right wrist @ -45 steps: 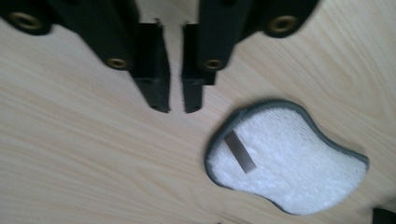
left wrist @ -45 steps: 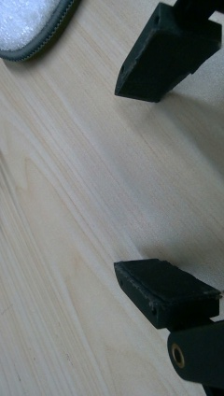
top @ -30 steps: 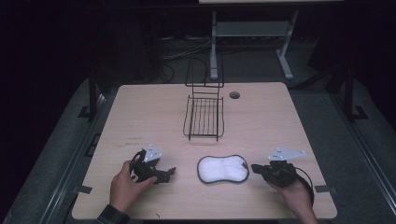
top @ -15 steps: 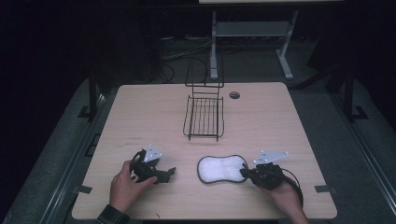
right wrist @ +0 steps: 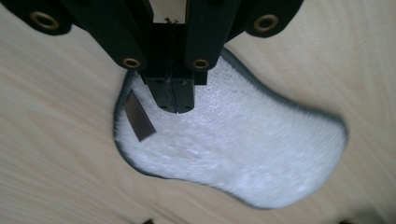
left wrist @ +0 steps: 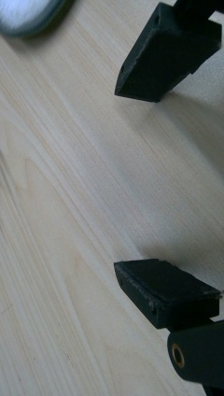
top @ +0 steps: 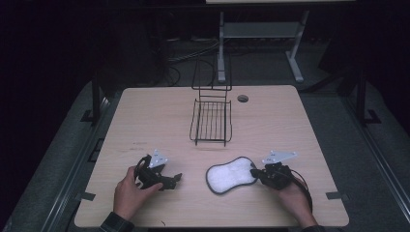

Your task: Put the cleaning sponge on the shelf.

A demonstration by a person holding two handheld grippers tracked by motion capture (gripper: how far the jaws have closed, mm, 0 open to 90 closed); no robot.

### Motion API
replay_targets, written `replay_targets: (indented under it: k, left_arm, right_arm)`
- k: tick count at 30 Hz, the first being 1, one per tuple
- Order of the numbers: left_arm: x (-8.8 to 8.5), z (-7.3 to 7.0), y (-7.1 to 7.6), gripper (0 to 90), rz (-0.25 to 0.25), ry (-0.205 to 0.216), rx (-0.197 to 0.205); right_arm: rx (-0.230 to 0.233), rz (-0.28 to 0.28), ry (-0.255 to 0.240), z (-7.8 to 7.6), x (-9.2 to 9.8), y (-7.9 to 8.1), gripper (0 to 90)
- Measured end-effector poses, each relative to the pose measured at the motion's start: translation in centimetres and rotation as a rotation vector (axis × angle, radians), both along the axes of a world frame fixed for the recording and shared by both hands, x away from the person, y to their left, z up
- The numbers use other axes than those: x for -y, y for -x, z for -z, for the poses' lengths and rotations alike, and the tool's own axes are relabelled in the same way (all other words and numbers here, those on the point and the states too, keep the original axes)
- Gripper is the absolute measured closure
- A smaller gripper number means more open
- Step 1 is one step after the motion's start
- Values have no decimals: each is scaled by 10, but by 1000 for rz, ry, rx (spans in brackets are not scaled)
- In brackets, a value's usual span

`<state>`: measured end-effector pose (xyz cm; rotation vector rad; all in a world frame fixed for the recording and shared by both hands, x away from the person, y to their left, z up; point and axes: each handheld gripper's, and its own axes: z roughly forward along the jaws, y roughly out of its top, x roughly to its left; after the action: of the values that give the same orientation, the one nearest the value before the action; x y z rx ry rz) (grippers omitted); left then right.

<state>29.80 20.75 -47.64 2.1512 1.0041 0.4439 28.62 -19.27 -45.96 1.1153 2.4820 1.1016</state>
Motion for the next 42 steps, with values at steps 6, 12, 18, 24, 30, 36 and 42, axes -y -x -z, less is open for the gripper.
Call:
replay_targets:
  k: [6, 12, 18, 24, 30, 36, 42]
  left_arm:
    - [0, 0, 0, 125, 0, 0, -1]
    - [0, 0, 0, 125, 0, 0, -1]
    - [0, 0, 0, 125, 0, 0, -1]
    - [0, 0, 0, 125, 0, 0, -1]
    - [0, 0, 0, 125, -1, 0, -1]
    - [0, 0, 0, 125, 0, -1, -1]
    - [0, 0, 0, 125, -1, -1, -1]
  right_arm:
    - [19, 40, 26, -1, 4, -12, 900]
    - [35, 66, 35, 0, 5, -24, 900]
    - [43, 56, 4, -5, 5, -20, 900]
    - [50, -5, -13, -15, -8, 4, 900]
    - [44, -64, -41, -17, -22, 27, 900]
    - [19, -122, -36, -14, -41, 41, 899]
    - [4, -163, -18, -10, -53, 49, 900]
